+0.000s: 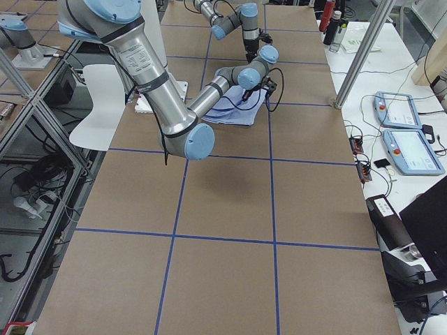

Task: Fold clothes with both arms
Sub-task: 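Lay the corners onto the far edge and open both grippers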

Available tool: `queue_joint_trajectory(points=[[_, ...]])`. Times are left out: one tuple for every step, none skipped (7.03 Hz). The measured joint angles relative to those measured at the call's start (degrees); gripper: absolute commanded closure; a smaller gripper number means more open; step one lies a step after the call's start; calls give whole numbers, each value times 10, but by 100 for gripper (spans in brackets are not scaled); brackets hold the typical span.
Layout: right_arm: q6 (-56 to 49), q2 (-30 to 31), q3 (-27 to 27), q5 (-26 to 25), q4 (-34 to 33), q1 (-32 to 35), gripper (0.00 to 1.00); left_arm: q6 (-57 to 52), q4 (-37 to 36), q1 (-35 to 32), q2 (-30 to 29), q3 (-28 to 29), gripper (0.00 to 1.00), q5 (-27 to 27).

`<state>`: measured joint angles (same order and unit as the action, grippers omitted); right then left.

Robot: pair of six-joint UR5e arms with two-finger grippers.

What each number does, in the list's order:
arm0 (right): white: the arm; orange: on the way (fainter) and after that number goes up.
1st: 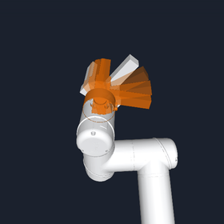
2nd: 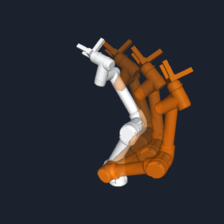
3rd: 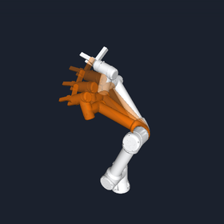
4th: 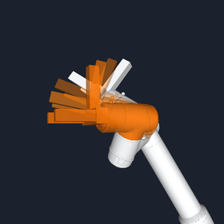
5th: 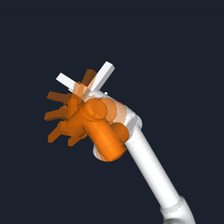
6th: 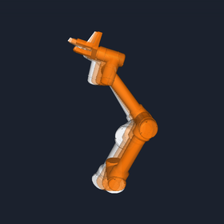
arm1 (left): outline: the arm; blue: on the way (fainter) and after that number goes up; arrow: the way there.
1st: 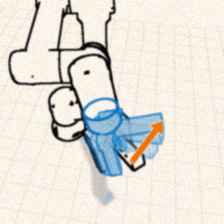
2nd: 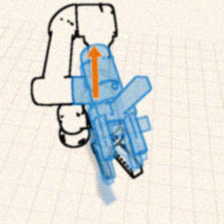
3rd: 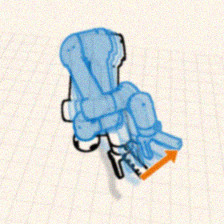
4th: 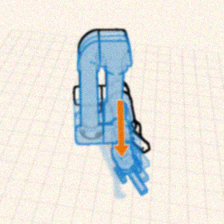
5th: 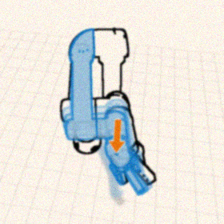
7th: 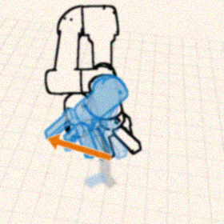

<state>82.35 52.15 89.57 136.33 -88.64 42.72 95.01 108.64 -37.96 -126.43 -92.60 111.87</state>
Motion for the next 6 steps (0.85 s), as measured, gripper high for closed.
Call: queue_joint_trajectory(points=[[-1,-1,-18,0,16,2,100,-2,27,-3,-9,32,100,0],[-2,-2,-28,0,27,3,100,-2,43,-3,-20,55,100,-1],[-2,-2,-33,0,32,3,100,-2,50,-3,-26,66,100,-1],[-2,-4,-37,0,34,3,45,-2,52,-4,-30,72,100,-1],[-3,-5,-40,0,35,3,1,-2,53,-4,-34,77,47,-1],[-2,-6,-42,0,36,4,0,-2,53,-6,-36,81,1,-1]])
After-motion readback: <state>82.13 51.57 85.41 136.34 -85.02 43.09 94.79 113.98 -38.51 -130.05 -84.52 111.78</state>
